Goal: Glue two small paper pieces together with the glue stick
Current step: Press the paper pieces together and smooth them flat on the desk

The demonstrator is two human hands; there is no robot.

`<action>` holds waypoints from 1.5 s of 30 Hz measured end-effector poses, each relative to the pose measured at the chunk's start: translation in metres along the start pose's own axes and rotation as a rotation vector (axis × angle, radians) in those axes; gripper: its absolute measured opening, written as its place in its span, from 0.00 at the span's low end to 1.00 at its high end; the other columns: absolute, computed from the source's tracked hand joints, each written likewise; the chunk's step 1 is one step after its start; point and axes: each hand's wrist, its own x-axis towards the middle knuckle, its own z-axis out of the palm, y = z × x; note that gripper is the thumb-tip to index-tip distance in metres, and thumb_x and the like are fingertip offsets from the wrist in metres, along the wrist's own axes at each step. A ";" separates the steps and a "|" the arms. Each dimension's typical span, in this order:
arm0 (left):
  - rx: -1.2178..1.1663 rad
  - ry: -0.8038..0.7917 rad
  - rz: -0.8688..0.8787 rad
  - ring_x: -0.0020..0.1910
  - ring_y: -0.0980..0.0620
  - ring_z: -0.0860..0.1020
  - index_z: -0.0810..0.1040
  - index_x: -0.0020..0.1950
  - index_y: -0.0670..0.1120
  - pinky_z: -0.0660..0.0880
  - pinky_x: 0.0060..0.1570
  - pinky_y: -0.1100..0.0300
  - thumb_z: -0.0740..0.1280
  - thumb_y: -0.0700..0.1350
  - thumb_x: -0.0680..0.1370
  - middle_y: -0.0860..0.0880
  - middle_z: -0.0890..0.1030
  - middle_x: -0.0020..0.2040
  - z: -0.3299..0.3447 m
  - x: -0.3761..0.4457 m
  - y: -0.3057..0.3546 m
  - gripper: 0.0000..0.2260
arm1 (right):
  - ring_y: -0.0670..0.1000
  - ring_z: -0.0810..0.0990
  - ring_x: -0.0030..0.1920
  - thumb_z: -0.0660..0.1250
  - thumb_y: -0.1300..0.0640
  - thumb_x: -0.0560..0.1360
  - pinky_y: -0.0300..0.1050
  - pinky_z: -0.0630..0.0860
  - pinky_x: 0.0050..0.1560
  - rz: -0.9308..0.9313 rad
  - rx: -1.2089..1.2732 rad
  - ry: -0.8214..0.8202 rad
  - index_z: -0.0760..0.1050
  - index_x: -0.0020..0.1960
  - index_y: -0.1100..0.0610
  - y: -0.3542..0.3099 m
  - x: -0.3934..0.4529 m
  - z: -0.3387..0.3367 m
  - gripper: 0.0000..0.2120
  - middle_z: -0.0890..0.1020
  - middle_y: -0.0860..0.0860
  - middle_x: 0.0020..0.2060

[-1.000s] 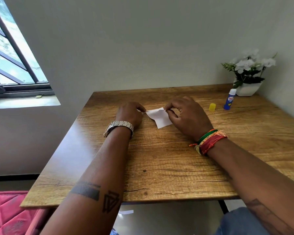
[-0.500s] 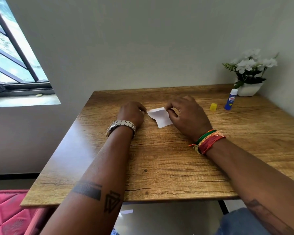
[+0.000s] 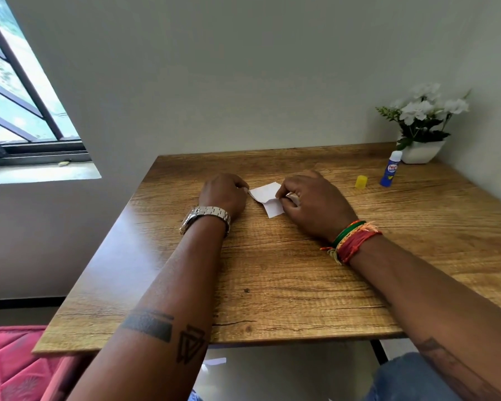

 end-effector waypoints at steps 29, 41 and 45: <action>0.169 0.026 0.002 0.57 0.43 0.78 0.81 0.53 0.55 0.74 0.49 0.51 0.70 0.55 0.77 0.48 0.83 0.56 0.013 -0.003 0.010 0.08 | 0.50 0.77 0.53 0.66 0.53 0.76 0.45 0.75 0.47 0.037 0.010 -0.184 0.82 0.53 0.48 0.002 0.000 -0.001 0.08 0.84 0.47 0.52; 0.200 -0.022 0.060 0.60 0.42 0.77 0.83 0.57 0.56 0.76 0.58 0.43 0.67 0.52 0.80 0.47 0.80 0.61 0.014 -0.007 0.018 0.09 | 0.50 0.77 0.55 0.65 0.51 0.76 0.50 0.78 0.53 0.031 -0.014 -0.248 0.84 0.53 0.50 0.000 0.001 -0.007 0.11 0.84 0.47 0.52; 0.262 -0.102 0.049 0.65 0.40 0.74 0.82 0.62 0.56 0.73 0.61 0.42 0.67 0.58 0.78 0.45 0.77 0.66 0.010 -0.010 0.022 0.15 | 0.49 0.78 0.49 0.64 0.46 0.79 0.47 0.76 0.48 0.054 0.009 -0.221 0.84 0.53 0.52 0.002 0.003 -0.005 0.13 0.84 0.48 0.49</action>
